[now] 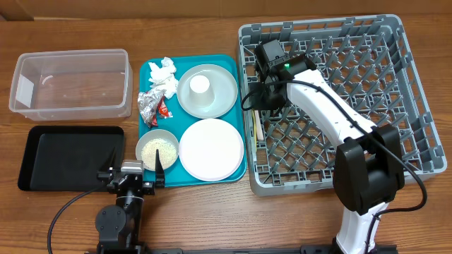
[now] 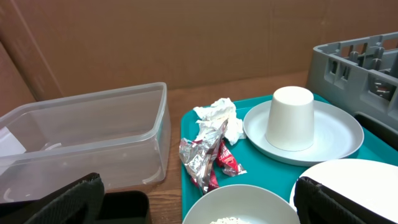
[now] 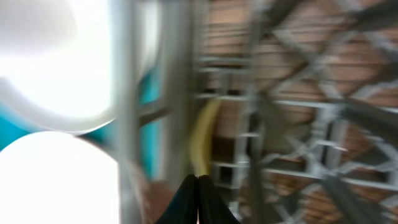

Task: Sort waste into correct bins and load items into the dishwasher rack
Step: 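Place the white fork upright in the rack beside the spoon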

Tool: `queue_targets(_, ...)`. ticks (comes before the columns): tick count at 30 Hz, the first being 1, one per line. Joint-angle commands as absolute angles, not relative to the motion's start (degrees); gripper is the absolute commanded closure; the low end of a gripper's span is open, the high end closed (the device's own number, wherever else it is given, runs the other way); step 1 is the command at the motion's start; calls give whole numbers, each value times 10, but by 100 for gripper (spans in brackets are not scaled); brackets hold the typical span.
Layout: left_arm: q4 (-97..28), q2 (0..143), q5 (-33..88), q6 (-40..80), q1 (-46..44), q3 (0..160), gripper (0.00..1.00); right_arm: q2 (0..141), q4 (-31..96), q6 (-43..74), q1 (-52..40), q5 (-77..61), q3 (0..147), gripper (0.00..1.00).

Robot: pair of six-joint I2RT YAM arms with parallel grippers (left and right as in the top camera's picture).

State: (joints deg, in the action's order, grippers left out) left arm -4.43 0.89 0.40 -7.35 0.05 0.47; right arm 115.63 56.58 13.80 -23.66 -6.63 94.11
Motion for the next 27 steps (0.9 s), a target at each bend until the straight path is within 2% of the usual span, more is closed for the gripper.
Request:
queue_targets(1,-45,7,2,-64,4,3,0,1135,561,83,-240,-147,952,96)
queue_targets(12,-45,7,2,-64,4,3,0,1085,555,81,-240,-111,957,94)
queue_targets(17,-45,7,2,-64,4,3,0,1087,527,88,-240,-72,956,78)
queue_targets(26,-45,7,2,-64,4,3,0,1089,533,90,-237,-37,956,74)
queue_targets(27,-45,7,2,-64,4,3,0,1091,535,90,-237,-36,956,71)
